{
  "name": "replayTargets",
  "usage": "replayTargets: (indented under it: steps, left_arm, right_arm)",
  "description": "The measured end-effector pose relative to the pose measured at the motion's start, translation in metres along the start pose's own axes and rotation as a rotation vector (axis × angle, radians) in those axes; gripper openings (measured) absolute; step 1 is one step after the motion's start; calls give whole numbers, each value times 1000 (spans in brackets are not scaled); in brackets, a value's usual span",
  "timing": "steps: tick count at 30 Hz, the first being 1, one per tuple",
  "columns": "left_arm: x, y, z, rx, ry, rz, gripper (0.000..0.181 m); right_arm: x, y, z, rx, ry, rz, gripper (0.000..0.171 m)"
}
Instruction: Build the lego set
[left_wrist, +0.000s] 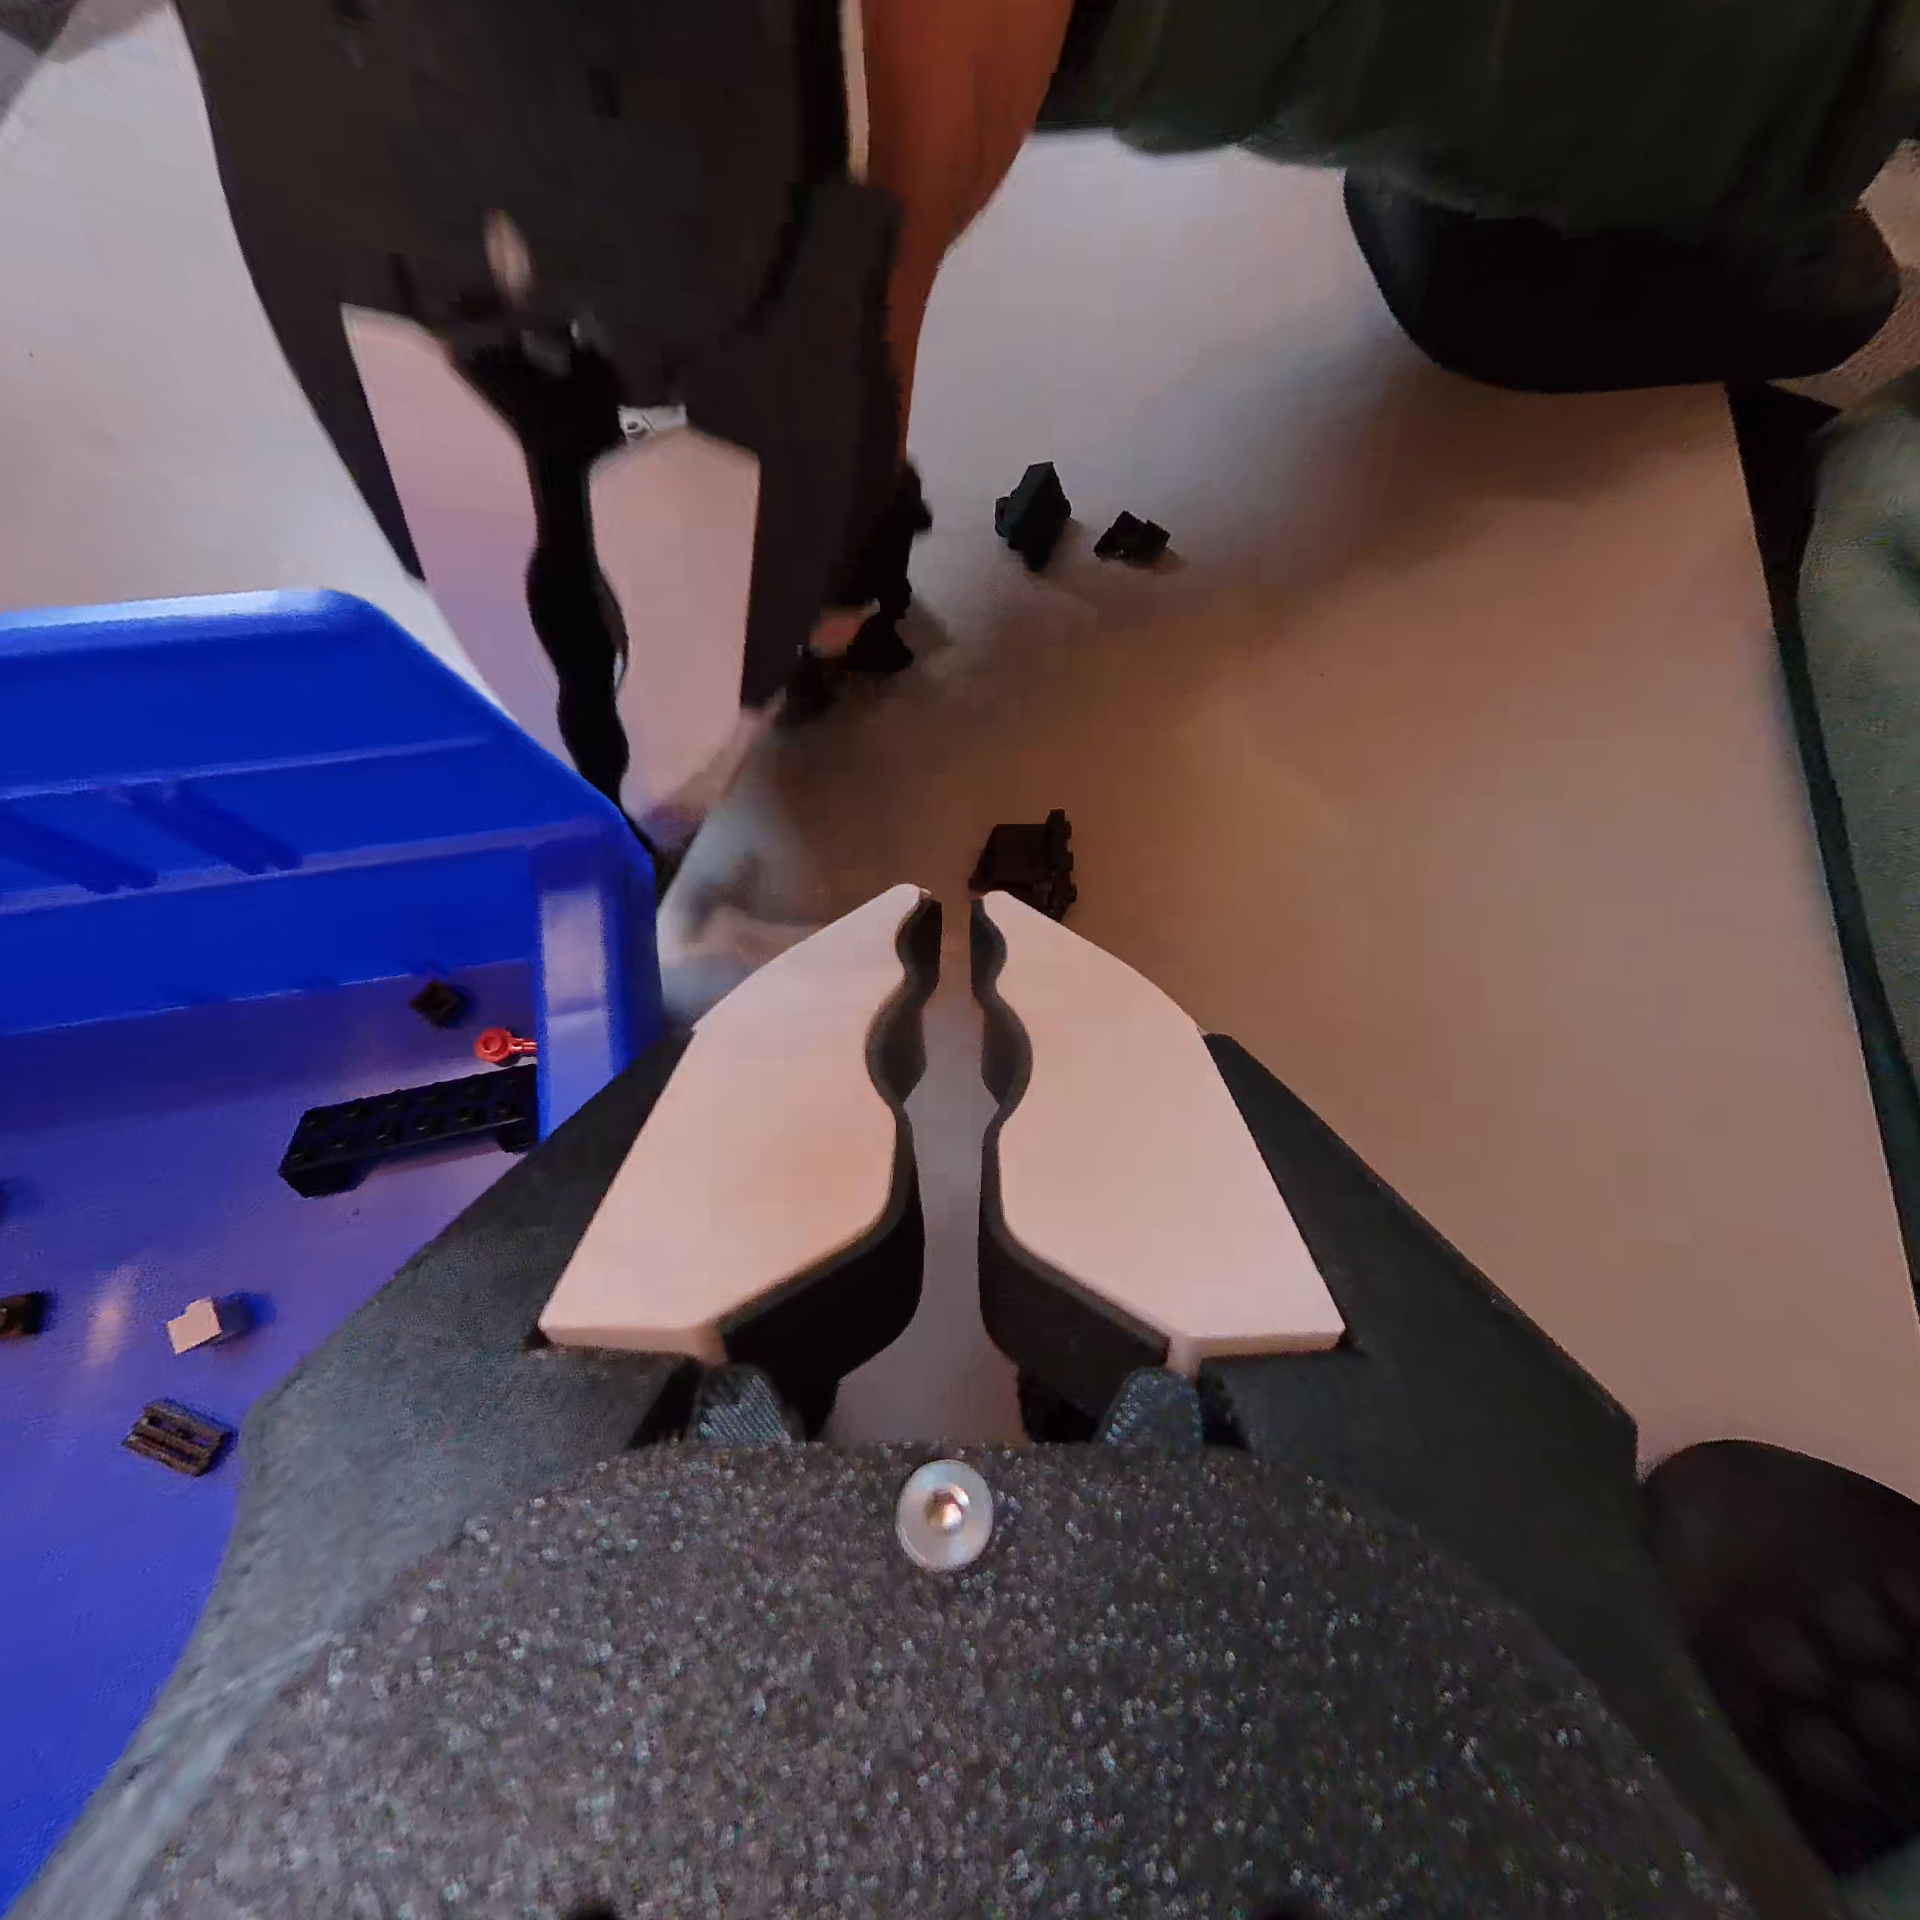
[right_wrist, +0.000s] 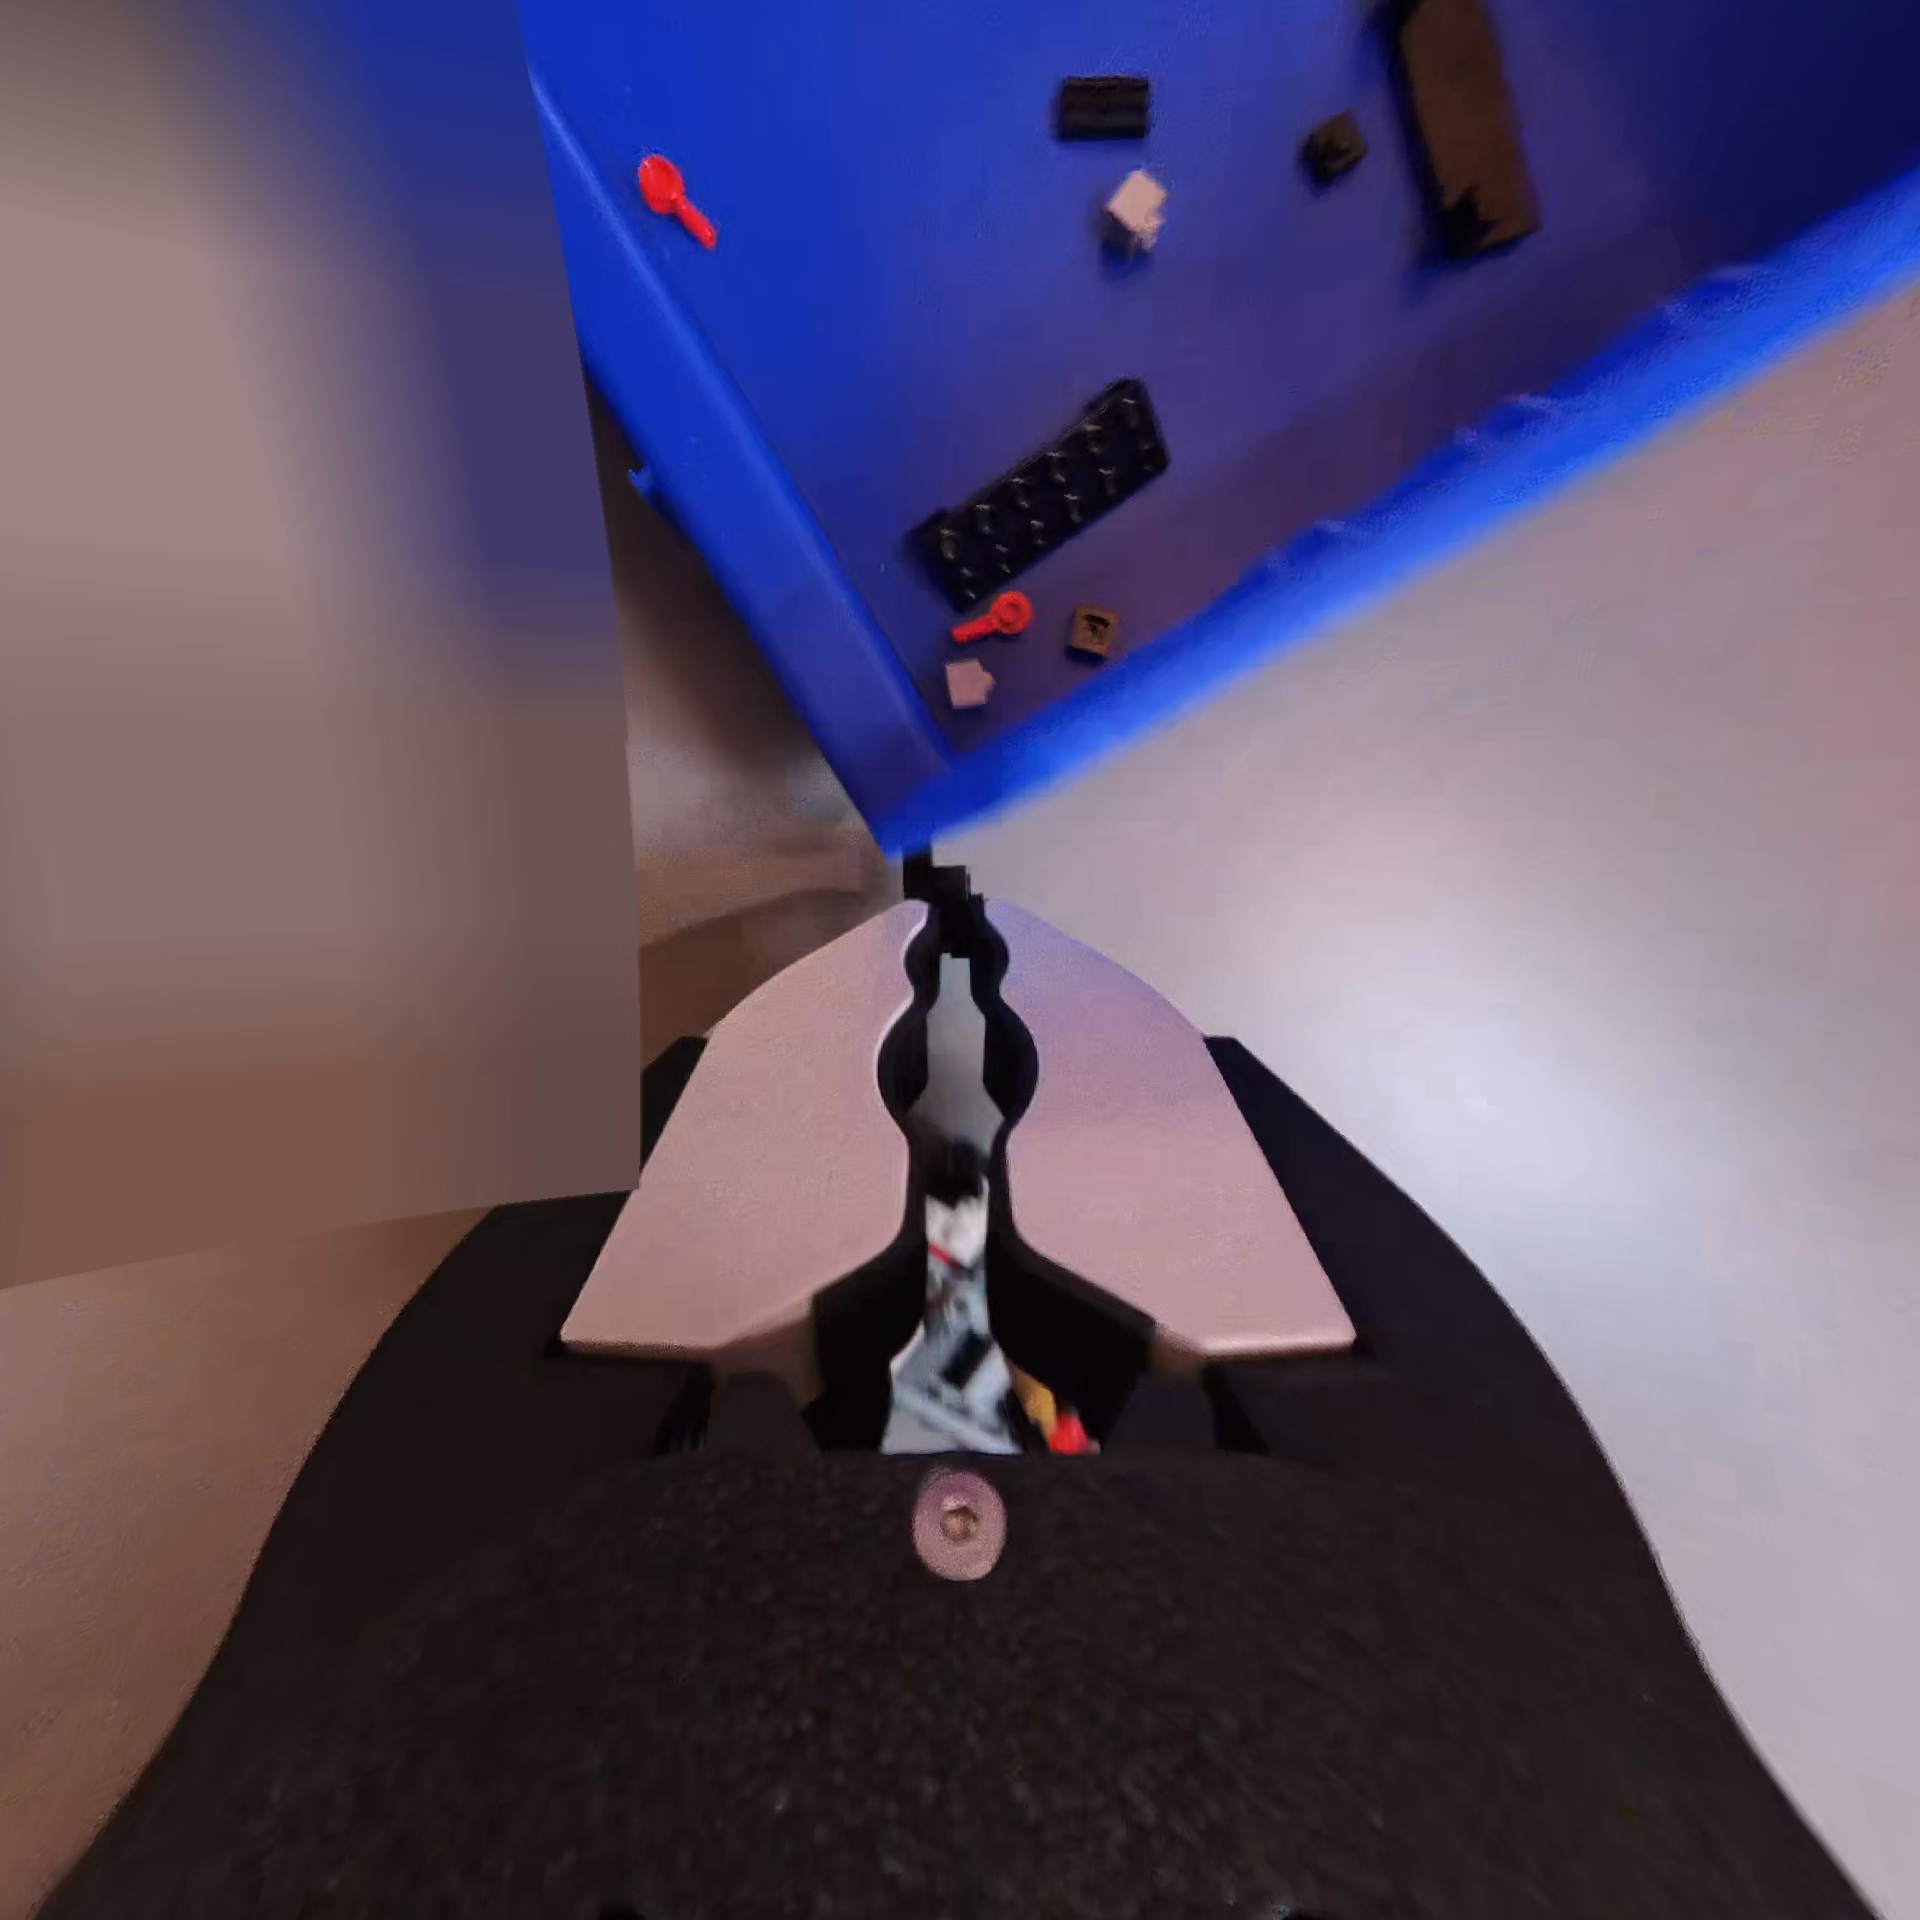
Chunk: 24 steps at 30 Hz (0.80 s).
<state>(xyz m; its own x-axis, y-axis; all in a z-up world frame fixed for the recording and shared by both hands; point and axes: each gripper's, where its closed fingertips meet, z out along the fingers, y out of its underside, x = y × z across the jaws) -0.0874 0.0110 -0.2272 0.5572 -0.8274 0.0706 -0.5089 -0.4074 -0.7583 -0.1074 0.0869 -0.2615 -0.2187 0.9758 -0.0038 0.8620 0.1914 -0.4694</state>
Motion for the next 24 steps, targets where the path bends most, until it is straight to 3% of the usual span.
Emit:
replayTargets:
  steps: [1, 5, 8, 12, 14, 17, 21, 24]
  left_arm:
    - [-1, -1, 0, 3, -7, 3, 5]
    - [-7, -6, -1, 27, -48, 10, 7]
    - [-11, -6, 1, 14, -81, 17, 8]
    - [3, -2, 11, -42, -26, 37, 12]
    - [10, 2, 20, -78, 4, 56, 13]
    - [22, 6, 34, -125, 56, 62, 19]
    - [24, 20, 49, -232, 46, 83, 30]
    - [22, 23, 56, -282, -1, 111, 27]
  right_arm:
    - [5, 3, -14, 6, 21, 6, 5]
    - [45, 43, -74, 27, 191, 99, 5]
    - [77, 113, -108, -76, 314, 229, 5]
    - [98, 201, -123, -188, 416, 388, 7]
    - [100, 218, -121, -170, 439, 420, 34]
    - [94, 191, -126, 36, 517, 280, 45]
    - [31, 137, -108, 220, 333, 89, 46]
    - [-12, 104, -93, 302, 171, 2, 46]
